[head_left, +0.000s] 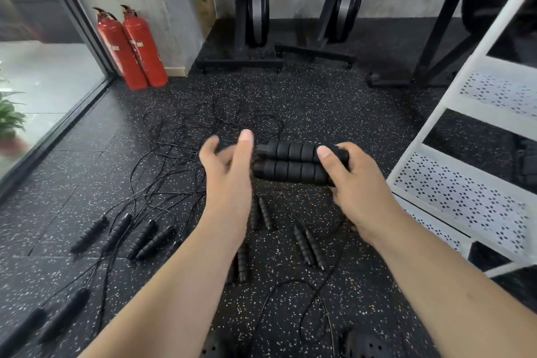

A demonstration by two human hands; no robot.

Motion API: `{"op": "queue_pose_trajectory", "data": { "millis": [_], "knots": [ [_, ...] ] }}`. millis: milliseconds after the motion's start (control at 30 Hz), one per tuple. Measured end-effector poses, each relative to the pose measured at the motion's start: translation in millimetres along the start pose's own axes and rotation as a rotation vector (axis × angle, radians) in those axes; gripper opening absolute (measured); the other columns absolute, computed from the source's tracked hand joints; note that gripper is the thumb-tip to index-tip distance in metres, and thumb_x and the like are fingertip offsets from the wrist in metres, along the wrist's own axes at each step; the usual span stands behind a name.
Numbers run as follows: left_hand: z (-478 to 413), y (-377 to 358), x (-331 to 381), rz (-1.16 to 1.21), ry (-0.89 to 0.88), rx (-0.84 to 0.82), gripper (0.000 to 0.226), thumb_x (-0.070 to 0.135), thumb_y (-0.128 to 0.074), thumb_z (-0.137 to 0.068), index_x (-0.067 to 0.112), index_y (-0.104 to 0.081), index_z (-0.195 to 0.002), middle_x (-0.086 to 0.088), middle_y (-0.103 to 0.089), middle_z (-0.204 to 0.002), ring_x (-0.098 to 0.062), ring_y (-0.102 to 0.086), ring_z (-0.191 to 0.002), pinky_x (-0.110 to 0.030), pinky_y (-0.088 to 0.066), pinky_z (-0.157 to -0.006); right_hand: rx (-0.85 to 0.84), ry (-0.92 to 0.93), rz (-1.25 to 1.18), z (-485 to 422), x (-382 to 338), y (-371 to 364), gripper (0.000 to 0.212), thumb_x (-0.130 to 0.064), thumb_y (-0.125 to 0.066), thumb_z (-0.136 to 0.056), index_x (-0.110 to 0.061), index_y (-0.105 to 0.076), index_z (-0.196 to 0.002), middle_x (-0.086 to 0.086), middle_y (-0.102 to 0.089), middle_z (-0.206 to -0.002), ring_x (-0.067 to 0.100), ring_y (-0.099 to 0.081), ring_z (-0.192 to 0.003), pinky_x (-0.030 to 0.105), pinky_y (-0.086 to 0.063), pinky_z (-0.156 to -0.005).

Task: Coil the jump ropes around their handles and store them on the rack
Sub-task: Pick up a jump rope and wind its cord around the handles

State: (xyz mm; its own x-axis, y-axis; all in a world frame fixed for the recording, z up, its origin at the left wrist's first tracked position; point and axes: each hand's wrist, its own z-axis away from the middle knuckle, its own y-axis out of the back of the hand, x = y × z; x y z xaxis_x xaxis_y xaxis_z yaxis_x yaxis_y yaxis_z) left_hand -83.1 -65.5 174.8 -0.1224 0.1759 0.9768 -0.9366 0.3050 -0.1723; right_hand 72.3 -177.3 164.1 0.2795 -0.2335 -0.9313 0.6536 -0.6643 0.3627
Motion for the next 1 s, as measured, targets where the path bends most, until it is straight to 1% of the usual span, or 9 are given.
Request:
{"op": "queue_pose_trajectory", "data": {
  "millis": [133,233,300,400,533,667,767,833,1000],
  "knots": [
    [6.8,12.4,-2.1,-1.009,-0.672,-0.294,0.123,0.073,-0.076,-0.079,0.024,-0.008,-0.169,0.005,-0.015,-0.176,-0.011,-0.007,-0.163,-0.036,-0.009,-0.133,-0.115,0.122,0.292,-1.5,0.1,19.6,0.025,-0.053,-0.055,-0.105,-0.030,-0.059,-0.097,-0.008,-0.065,-0.083,0.010,-0.061,-0.077,0.036,-0.042,-0.069],
    [15.1,9.0,-17.0,-1.398,-0.747,-0.401,0.113,0.082,-0.068,-0.077,0.022,-0.026,-0.163,0.003,-0.038,-0.166,-0.019,-0.031,-0.156,-0.042,-0.018,-0.132,-0.254,0.147,0.283,7.0,-3.1,16.4,0.022,-0.051,-0.057,-0.105,-0.030,-0.059,-0.097,-0.012,-0.064,-0.074,0.003,-0.055,-0.065,0.032,-0.039,-0.064],
    [16.7,7.8,-21.8,-1.409,-0.693,-0.376,0.069,0.066,-0.069,-0.085,0.031,-0.045,-0.139,0.012,-0.060,-0.133,-0.019,-0.060,-0.123,-0.038,-0.047,-0.105,-0.325,0.127,0.242,11.7,-1.4,12.1,0.024,-0.051,-0.057,-0.105,-0.029,-0.059,-0.097,-0.012,-0.060,-0.071,0.002,-0.051,-0.061,0.030,-0.039,-0.065],
    [16.2,10.5,-18.3,-1.459,-0.615,-0.365,0.038,0.047,-0.068,-0.089,0.033,-0.042,-0.114,0.012,-0.058,-0.105,-0.020,-0.062,-0.093,-0.037,-0.046,-0.069,-0.404,0.031,0.156,14.2,-0.1,10.8,0.030,-0.053,-0.055,-0.106,-0.025,-0.061,-0.097,-0.014,-0.055,-0.070,0.003,-0.047,-0.060,0.033,-0.041,-0.067],
    [12.7,17.0,-16.3,-1.422,-0.546,-0.360,0.031,0.040,-0.065,-0.090,0.034,-0.039,-0.105,0.011,-0.056,-0.094,-0.022,-0.055,-0.078,-0.036,-0.043,-0.066,-0.499,-0.075,0.149,15.7,-5.6,20.5,0.040,-0.061,-0.042,-0.108,-0.030,-0.067,-0.110,-0.004,-0.070,-0.077,0.004,-0.050,-0.057,0.028,-0.043,-0.062],
    [-0.6,32.1,-8.9,-1.419,-0.397,-0.249,0.025,0.034,-0.064,-0.090,0.030,-0.043,-0.104,0.012,-0.048,-0.079,-0.026,-0.053,-0.074,-0.037,-0.047,-0.067,-0.504,0.050,0.483,15.6,-7.6,34.5,0.053,-0.067,-0.035,-0.105,-0.026,-0.069,-0.098,-0.003,-0.073,-0.081,0.003,-0.055,-0.059,0.028,-0.046,-0.066],
    [-7.5,41.8,-9.9,-1.507,-0.328,-0.180,0.024,0.033,-0.062,-0.091,0.027,-0.044,-0.106,0.006,-0.050,-0.083,-0.029,-0.053,-0.075,-0.038,-0.046,-0.067,-0.596,0.166,0.641,24.9,-14.9,35.7,0.025,-0.054,-0.050,-0.107,-0.038,-0.069,-0.106,-0.026,-0.068,-0.079,-0.005,-0.061,-0.067,0.018,-0.044,-0.062],
    [-7.2,43.3,-13.0,-1.573,-0.292,-0.190,0.026,0.032,-0.063,-0.091,0.026,-0.044,-0.107,0.003,-0.052,-0.088,-0.029,-0.054,-0.077,-0.038,-0.045,-0.066,-0.614,0.264,0.715,33.5,-21.6,32.0,0.018,-0.047,-0.053,-0.109,-0.040,-0.069,-0.110,-0.024,-0.068,-0.080,-0.006,-0.060,-0.070,0.018,-0.043,-0.062],
    [3.6,31.2,-21.8,-1.685,-0.363,-0.345,0.031,0.034,-0.065,-0.093,0.026,-0.044,-0.115,0.004,-0.050,-0.093,-0.027,-0.050,-0.080,-0.038,-0.045,-0.068,-0.330,0.483,0.675,30.1,-32.4,35.9,0.026,-0.047,-0.056,-0.104,-0.039,-0.077,-0.115,-0.029,-0.070,-0.099,-0.006,-0.065,-0.092,0.027,-0.056,-0.087]
  ]
}}
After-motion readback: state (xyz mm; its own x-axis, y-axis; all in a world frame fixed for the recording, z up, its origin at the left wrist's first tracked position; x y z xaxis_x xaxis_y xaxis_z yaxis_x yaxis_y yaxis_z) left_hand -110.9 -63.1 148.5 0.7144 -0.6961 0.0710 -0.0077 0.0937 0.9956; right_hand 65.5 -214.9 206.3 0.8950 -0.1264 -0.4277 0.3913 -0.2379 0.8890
